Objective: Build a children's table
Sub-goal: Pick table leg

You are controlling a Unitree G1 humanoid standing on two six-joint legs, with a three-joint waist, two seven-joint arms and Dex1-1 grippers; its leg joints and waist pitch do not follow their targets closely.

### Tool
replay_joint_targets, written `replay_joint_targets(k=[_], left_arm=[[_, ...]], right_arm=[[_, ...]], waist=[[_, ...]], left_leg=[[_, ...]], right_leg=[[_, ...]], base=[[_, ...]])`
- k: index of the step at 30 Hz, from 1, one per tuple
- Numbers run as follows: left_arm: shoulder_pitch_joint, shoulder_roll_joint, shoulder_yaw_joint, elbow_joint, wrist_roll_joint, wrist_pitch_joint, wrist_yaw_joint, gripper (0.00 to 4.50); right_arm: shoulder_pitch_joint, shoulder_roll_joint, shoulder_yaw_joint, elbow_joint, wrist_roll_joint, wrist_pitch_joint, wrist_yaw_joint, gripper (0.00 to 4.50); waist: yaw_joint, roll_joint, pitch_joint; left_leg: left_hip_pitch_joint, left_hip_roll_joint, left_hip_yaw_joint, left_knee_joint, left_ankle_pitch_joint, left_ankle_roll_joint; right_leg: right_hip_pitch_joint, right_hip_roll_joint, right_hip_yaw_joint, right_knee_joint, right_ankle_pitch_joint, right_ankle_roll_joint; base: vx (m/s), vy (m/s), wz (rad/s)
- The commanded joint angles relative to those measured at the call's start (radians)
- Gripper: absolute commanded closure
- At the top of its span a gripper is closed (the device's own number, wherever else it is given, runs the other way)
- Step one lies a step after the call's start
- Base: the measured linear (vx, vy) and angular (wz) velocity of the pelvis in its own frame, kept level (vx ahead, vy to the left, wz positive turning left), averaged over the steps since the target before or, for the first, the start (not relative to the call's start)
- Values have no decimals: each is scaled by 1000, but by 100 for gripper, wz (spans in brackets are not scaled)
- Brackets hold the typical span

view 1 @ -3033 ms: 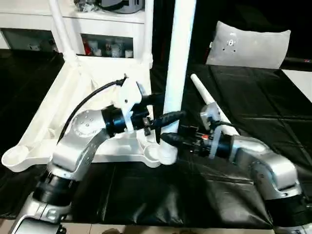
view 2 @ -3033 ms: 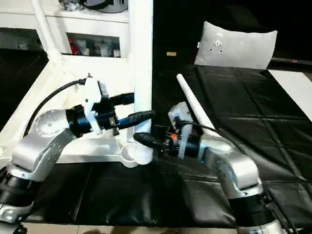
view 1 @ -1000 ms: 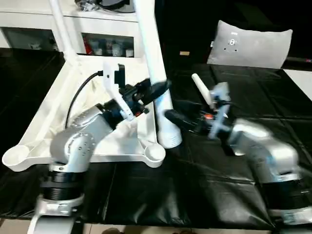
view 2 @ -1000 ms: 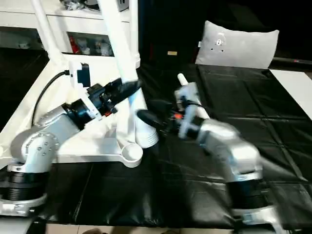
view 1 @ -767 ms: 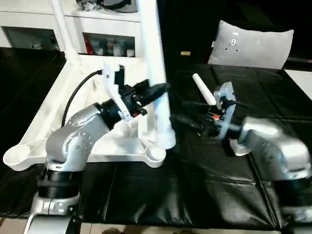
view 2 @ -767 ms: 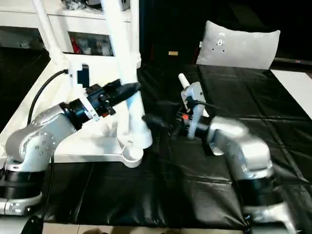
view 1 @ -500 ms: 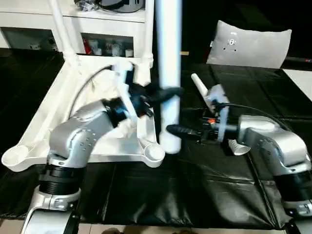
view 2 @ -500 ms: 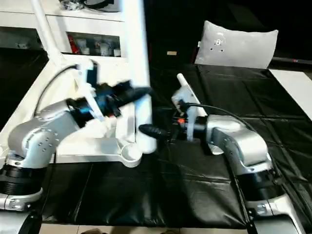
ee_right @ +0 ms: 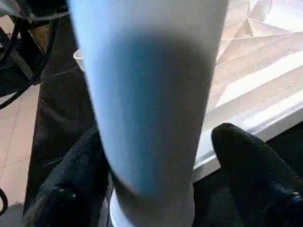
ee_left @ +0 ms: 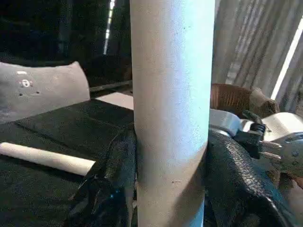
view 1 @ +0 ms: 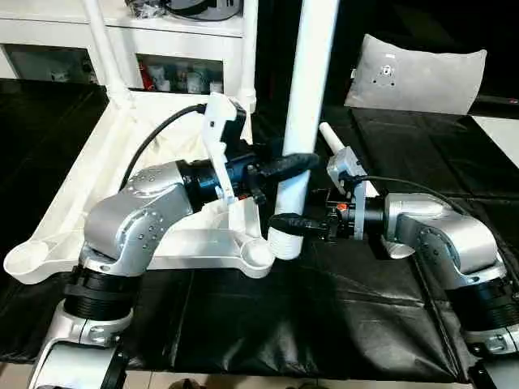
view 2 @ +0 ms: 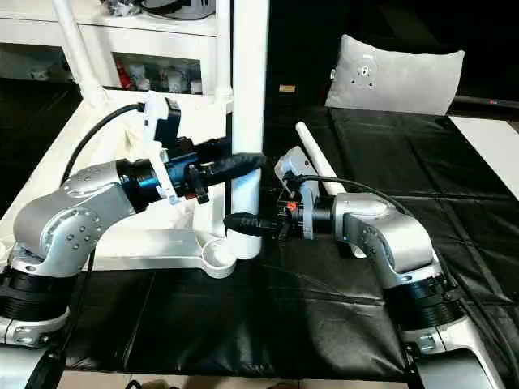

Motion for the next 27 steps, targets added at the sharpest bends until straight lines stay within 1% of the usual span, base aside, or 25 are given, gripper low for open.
replay_joint_targets(k=[1,2,3,5,8,9,11,13,14,18,20,21,22,26,27], left_arm=[[-31,-5,-12,-27,9,-4,-9,270],[-33,-7,-13,-24,11,-7,-10,270],[-33,-7,-13,-24,11,-8,-10,270],[-36,-10,-14,-20,12,-11,-11,270],[-39,-15,-13,-18,12,-11,-14,270],[-39,-16,-13,-18,12,-12,-14,270],[-40,-18,-13,-15,14,-14,-14,270],[-42,-19,-14,-11,16,-17,-14,270],[-42,-19,-14,-10,17,-18,-15,270],[-43,-18,-14,-8,23,-20,-21,270],[-43,-17,-15,-9,25,-19,-23,270],[-43,-16,-16,-9,26,-19,-24,270],[-43,-16,-17,-9,27,-20,-24,270],[-43,-14,-17,-9,29,-21,-26,271],[-43,-14,-17,-9,29,-21,-26,271]], right_arm=[[-14,-2,1,5,1,9,9,135],[-11,2,4,6,2,10,10,146],[-10,2,4,6,2,10,11,166],[-7,8,5,9,5,12,14,172],[-4,11,7,9,3,13,16,202],[-2,12,8,8,3,15,16,215],[1,14,11,7,1,16,17,219],[3,13,13,8,-1,16,18,249],[5,13,14,7,-3,16,19,251],[9,14,18,8,-21,1,10,250],[9,15,17,11,-22,0,8,250],[9,16,15,12,-22,1,7,201],[9,16,14,13,-22,2,6,201],[10,17,16,13,-26,1,6,160],[10,17,16,13,-27,0,6,160]], waist=[[5,-5,-66],[5,-5,-67],[5,-5,-65],[5,-5,-65],[5,-5,-66],[6,-5,-66],[6,-4,-67],[6,-5,-67],[6,-5,-67],[6,-6,-67],[6,-4,-67],[6,-4,-67],[6,-4,-66],[6,-5,-67],[6,-5,-67]], left_leg=[[2,19,8,-66,-134,-3],[3,19,8,-65,-130,-2],[3,19,8,-66,-133,-2],[3,19,8,-66,-142,-3],[3,19,8,-65,-140,-5],[4,19,8,-66,-139,-5],[3,19,8,-65,-131,-2],[3,18,9,-64,-129,-1],[2,18,8,-65,-128,-1],[2,18,9,-64,-128,-1],[3,19,8,-65,-129,-2],[3,19,8,-65,-131,-2],[3,19,8,-65,-132,-2],[3,18,8,-65,-129,-1],[2,18,8,-65,-128,-2]], right_leg=[[55,-52,26,-70,-200,-181],[56,-52,26,-70,-190,-183],[56,-52,26,-70,-191,-185],[56,-53,26,-72,-208,-182],[56,-53,27,-72,-212,-180],[55,-53,27,-72,-210,-180],[56,-53,27,-70,-195,-182],[56,-52,27,-70,-190,-184],[57,-52,27,-70,-189,-184],[57,-52,27,-70,-182,-187],[57,-53,26,-70,-188,-186],[57,-52,26,-70,-191,-185],[56,-53,26,-70,-191,-185],[58,-53,26,-70,-191,-185],[57,-52,26,-70,-191,-185]], base=[[0,0,0],[0,0,0],[0,0,0],[0,0,0],[0,0,0],[0,0,0],[0,0,0],[0,0,0],[0,0,0],[0,0,0],[0,0,0],[0,0,0],[0,0,0],[0,0,0],[0,0,0]])
